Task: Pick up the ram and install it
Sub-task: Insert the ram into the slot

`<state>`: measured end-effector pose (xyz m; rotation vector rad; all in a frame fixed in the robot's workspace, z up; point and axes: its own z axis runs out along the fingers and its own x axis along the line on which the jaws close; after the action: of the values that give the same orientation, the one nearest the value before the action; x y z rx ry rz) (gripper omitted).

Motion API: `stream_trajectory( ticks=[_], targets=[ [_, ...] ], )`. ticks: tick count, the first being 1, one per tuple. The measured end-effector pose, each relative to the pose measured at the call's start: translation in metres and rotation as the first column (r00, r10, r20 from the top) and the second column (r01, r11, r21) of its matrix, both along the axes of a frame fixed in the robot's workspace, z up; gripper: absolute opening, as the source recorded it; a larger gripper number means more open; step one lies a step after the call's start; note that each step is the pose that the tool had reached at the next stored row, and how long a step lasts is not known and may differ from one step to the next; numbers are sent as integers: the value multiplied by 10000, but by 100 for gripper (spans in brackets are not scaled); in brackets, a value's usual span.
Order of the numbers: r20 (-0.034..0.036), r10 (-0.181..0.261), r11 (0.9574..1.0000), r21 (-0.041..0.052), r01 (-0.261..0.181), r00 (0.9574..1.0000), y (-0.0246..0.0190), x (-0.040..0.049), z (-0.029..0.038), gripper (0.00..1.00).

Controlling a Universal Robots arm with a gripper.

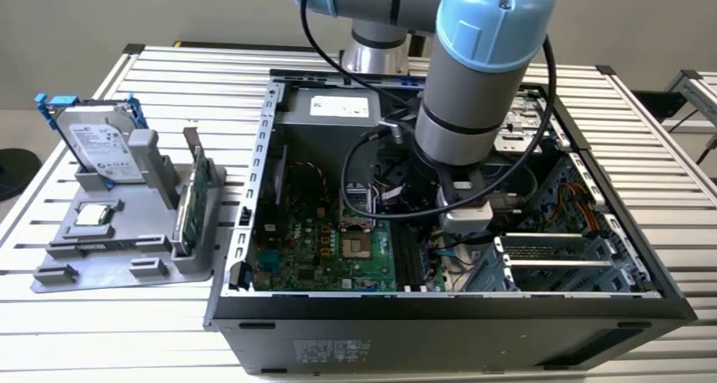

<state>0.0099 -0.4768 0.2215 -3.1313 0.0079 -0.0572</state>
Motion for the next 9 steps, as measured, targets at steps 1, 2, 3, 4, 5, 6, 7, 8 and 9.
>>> stream_trajectory(
  ticks=[1, 2, 3, 4, 5, 6, 7, 8, 9],
  targets=[
    [0, 3, 10000, -1, -3, 10000, 0, -1, -2, 0],
    [0, 5, 10000, 0, -5, 10000, 0, -4, -5, 0],
    [0, 8, 10000, 0, -8, 10000, 0, -6, -7, 0],
    [0, 11, 10000, 1, -11, 10000, 0, -7, -10, 0],
    [1, 12, 10000, 2, -12, 10000, 0, -8, -13, 0],
    [1, 13, 10000, 4, -13, 10000, 1, -8, -19, 0],
    [1, 14, 10000, 2, -14, 10000, 1, -8, -26, 0],
    [1, 13, 10000, 0, -13, 10000, 0, -9, -31, 0],
    [0, 13, 10000, -2, -13, 10000, 0, -9, -33, 0]
  ],
)
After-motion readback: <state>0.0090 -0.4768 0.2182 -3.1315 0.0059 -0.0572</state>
